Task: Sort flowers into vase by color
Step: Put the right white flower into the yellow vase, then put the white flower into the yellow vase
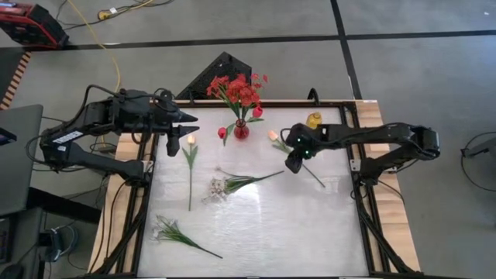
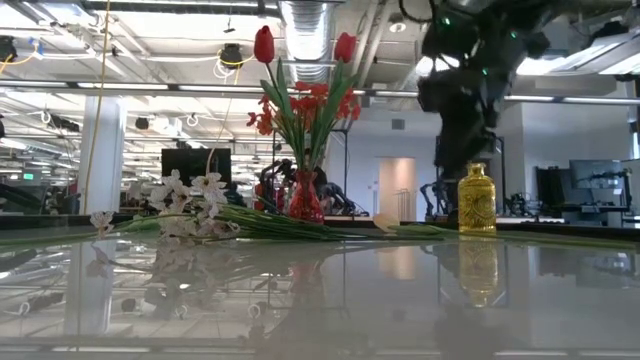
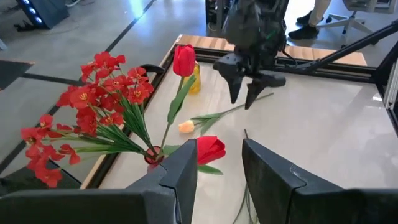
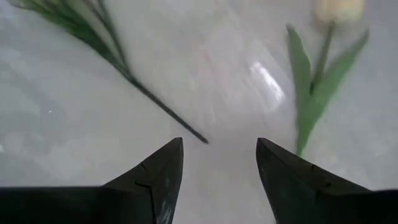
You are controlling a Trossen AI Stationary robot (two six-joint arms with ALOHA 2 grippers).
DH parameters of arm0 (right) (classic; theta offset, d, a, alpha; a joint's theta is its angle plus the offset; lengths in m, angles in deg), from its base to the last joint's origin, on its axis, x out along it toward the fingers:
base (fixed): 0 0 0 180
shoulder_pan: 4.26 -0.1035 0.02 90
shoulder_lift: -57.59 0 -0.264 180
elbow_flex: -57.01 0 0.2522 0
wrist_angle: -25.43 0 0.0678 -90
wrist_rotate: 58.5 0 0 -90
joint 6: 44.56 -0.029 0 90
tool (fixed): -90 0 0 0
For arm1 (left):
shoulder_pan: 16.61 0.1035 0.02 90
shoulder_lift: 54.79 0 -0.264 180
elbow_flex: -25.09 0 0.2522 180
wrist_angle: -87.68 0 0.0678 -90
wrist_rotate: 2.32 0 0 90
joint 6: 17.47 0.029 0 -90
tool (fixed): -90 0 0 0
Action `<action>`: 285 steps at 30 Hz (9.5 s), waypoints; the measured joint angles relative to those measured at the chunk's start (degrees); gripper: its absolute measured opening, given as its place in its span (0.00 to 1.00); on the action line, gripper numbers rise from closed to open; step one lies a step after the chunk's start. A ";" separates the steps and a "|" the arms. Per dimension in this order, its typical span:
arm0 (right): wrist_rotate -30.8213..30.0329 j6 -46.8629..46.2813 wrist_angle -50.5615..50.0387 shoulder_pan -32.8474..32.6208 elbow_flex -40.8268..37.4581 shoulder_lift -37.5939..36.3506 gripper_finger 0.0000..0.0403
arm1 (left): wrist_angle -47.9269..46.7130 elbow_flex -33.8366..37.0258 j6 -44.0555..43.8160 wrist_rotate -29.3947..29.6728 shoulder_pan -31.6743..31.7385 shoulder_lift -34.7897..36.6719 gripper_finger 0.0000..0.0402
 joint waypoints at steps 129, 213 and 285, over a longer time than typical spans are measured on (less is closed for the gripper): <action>-9.06 21.25 14.57 25.40 -10.95 -38.61 0.63 | 21.22 41.49 -36.76 15.90 -3.89 16.24 0.29; -9.41 15.15 43.94 0.34 -2.75 -23.26 0.63 | 85.43 47.55 -5.19 17.50 -0.02 14.77 0.00; 0.88 14.50 39.82 -1.47 20.88 -6.34 0.06 | 67.53 4.63 -13.54 -26.75 11.66 -25.10 0.12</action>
